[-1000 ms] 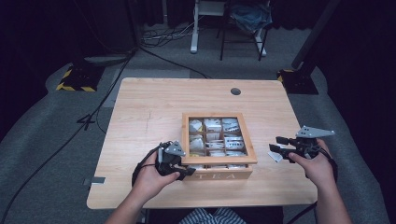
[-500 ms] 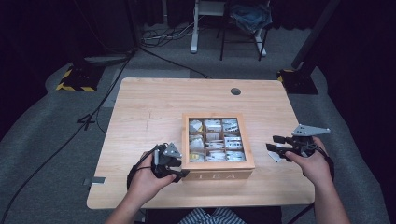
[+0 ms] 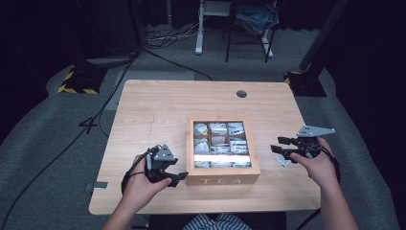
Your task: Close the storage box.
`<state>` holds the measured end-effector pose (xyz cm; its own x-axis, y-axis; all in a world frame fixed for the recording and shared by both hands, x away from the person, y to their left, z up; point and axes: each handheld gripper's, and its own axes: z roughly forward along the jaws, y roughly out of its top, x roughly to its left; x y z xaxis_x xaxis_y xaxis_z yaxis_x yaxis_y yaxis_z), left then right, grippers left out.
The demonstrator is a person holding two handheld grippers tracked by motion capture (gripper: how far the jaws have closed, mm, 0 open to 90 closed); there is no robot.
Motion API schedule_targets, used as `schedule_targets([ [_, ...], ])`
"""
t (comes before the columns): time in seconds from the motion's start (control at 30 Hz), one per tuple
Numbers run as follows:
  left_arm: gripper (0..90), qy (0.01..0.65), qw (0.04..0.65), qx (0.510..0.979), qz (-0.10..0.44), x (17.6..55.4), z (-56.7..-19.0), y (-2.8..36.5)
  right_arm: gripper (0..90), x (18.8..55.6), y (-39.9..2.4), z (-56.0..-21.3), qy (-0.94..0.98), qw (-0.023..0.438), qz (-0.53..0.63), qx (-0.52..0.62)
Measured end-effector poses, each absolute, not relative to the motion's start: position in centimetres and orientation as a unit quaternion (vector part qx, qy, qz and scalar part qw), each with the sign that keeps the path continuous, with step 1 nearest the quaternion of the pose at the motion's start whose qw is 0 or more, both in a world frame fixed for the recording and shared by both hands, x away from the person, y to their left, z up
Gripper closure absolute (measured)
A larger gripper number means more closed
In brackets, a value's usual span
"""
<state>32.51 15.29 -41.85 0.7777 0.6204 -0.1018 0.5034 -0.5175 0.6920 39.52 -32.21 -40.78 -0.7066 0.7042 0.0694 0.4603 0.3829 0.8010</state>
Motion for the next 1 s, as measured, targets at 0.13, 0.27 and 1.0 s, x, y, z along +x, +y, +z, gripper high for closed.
schedule_targets([
  [0.13,32.6,0.339,0.374,0.857,0.103,33.1,-42.1,16.8,47.2,39.6,-32.4,-40.8,0.818,0.147,0.424,0.359],
  [0.27,30.6,0.356,0.375,0.848,0.118,33.6,-42.5,18.1,47.1,39.7,-32.7,-40.9,0.817,0.152,0.417,0.367],
  [1.0,27.3,0.423,0.348,0.82,0.168,36.1,-45.8,21.7,44.8,39.9,-37.0,-42.5,0.784,0.175,0.4,0.441],
])
